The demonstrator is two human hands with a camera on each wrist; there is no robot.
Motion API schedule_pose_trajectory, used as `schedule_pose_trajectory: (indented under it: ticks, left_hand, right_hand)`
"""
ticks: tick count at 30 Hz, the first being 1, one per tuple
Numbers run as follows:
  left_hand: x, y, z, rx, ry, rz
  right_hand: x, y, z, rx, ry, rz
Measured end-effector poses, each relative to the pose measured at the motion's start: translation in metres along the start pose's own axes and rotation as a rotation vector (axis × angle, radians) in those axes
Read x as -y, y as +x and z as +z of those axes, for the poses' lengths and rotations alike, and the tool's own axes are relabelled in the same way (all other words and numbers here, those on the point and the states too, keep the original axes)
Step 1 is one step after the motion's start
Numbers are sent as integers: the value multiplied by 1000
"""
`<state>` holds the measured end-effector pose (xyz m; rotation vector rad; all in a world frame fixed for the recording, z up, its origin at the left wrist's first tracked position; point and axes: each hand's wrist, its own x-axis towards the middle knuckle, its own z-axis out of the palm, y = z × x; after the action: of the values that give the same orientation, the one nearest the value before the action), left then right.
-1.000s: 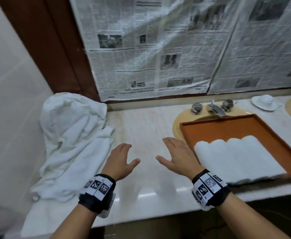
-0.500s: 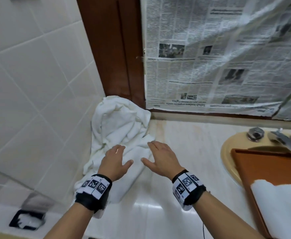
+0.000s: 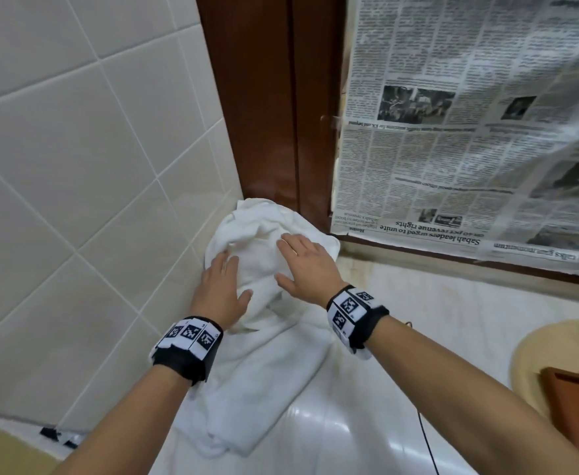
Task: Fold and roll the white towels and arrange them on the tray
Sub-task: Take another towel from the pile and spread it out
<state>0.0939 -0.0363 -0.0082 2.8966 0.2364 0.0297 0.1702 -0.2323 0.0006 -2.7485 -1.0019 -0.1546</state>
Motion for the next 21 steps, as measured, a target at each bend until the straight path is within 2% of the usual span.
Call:
schedule_pose_trajectory:
  ticks: [3, 7, 11, 14, 18, 21]
  left_hand:
    - [0, 4, 2, -47, -22, -25]
    - [-5, 3, 1, -14, 48, -34]
    - [-8, -12, -1, -70, -6, 81]
    - [-9, -28, 0, -142, -131, 193]
    - [-10, -46, 0, -237, -288, 324]
    - [-9, -50, 0, -262, -448, 245]
  right_hand:
    - [7, 15, 8, 24, -27, -14]
    - [19, 19, 18, -3, -32, -4]
    - [25, 16, 19, -11, -11, 2]
    - [24, 12, 14, 8, 89, 44]
    - [21, -2, -5, -56, 303, 72]
    - [19, -14, -23, -113, 507, 45]
